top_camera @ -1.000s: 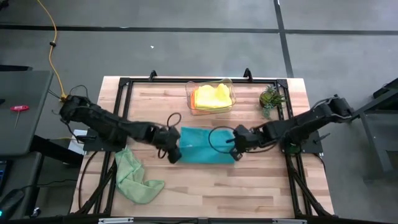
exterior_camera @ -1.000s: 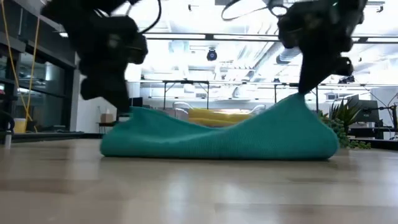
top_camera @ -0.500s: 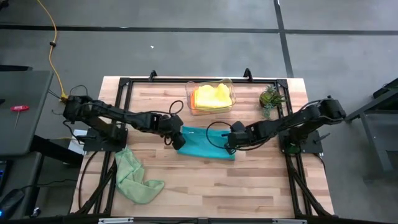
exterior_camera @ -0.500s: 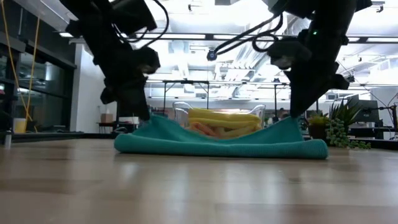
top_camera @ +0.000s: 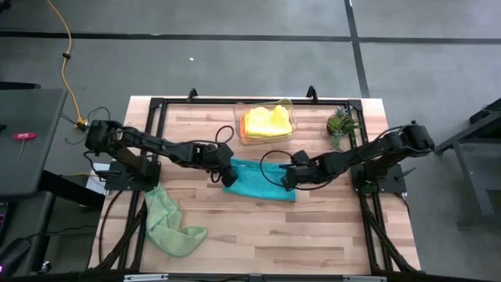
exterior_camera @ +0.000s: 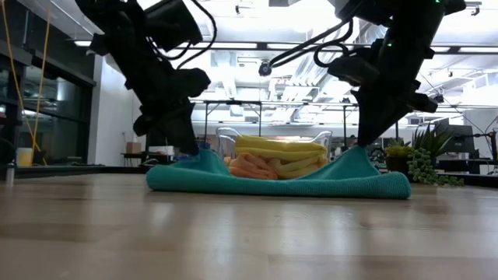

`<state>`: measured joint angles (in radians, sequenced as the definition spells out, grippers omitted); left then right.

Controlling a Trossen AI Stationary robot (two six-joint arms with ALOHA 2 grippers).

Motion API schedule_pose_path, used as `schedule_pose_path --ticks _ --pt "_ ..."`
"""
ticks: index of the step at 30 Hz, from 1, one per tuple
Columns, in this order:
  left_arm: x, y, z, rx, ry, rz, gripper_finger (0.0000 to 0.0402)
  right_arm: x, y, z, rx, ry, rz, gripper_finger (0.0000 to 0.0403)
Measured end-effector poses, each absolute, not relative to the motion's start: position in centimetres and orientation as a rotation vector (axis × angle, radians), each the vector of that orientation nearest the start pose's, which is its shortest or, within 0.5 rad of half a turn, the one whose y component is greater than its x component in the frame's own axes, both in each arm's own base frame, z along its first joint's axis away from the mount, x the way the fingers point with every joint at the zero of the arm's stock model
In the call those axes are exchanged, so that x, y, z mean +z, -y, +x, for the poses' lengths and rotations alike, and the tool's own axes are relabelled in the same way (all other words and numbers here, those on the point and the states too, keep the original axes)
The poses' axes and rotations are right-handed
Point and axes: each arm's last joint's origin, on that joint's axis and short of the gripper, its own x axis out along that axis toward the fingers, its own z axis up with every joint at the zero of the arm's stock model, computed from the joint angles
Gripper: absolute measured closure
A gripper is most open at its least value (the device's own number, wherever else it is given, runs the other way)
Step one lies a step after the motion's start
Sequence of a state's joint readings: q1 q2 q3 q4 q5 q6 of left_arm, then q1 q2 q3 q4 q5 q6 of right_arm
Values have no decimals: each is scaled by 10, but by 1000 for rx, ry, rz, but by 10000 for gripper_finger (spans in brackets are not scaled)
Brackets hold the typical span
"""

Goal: Fold microfiber towels
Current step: Fold the blue microfiber towel

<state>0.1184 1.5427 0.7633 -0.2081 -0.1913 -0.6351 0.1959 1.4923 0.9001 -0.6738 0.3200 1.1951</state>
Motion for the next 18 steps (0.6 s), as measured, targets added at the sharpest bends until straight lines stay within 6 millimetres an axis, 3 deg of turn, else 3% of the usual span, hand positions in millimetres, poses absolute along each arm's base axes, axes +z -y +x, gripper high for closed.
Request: schedule_pose_path --ticks 18 --pt "162 -42 275 738 -813 -462 401 189 -39 257 -907 -919 684 403"
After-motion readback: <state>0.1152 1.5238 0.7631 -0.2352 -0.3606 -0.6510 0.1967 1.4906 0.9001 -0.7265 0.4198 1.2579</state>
